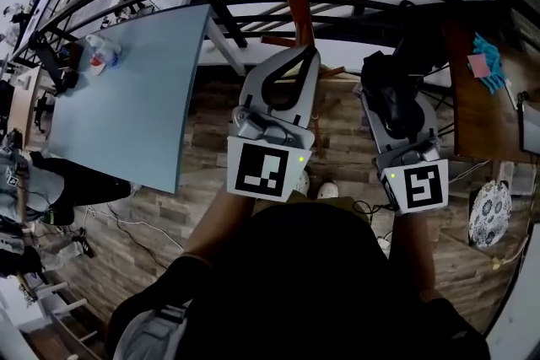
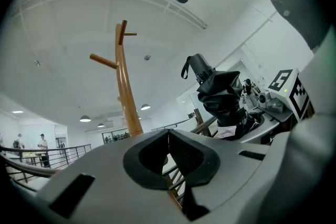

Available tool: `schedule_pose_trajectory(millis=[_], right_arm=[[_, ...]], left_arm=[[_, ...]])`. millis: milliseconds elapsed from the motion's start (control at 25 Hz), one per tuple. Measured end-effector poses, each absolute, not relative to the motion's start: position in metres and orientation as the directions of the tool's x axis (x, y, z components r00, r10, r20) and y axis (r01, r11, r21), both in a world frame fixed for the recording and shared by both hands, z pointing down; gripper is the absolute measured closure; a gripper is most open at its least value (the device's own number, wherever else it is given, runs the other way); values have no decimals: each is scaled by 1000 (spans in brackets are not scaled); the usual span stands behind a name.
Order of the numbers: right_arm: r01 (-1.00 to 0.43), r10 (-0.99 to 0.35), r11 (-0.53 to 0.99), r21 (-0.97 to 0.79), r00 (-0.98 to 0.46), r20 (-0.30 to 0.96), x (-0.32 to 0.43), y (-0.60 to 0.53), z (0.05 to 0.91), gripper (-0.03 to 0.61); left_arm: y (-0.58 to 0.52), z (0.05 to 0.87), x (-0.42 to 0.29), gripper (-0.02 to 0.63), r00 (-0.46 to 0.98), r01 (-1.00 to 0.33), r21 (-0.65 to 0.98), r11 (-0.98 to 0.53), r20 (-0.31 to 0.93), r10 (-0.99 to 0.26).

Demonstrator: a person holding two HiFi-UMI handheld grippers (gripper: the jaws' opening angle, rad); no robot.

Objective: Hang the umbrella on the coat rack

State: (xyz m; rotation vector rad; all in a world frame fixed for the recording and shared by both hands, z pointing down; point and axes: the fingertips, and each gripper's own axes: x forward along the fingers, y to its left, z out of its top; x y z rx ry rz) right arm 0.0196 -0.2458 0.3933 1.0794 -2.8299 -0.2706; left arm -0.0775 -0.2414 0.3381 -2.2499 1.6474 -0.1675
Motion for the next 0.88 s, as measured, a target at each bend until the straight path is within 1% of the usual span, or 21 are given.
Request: schedule_pose_trajectory(millis=[320, 520, 880], right_arm=[[-672, -694, 703, 234, -719, 22, -8, -252, 382, 359], [-657, -699, 688, 310, -714, 39, -16, -260, 381, 359], [-589, -621, 745, 314, -784, 3, -27, -280, 354, 359]], left_arm=[[-252, 318, -100, 601, 371, -891, -332, -310, -140, -918], [-258, 313, -106, 601, 386, -889, -328, -319, -164, -908], [-279, 295, -108, 601, 352, -898, -341, -277, -181, -918]])
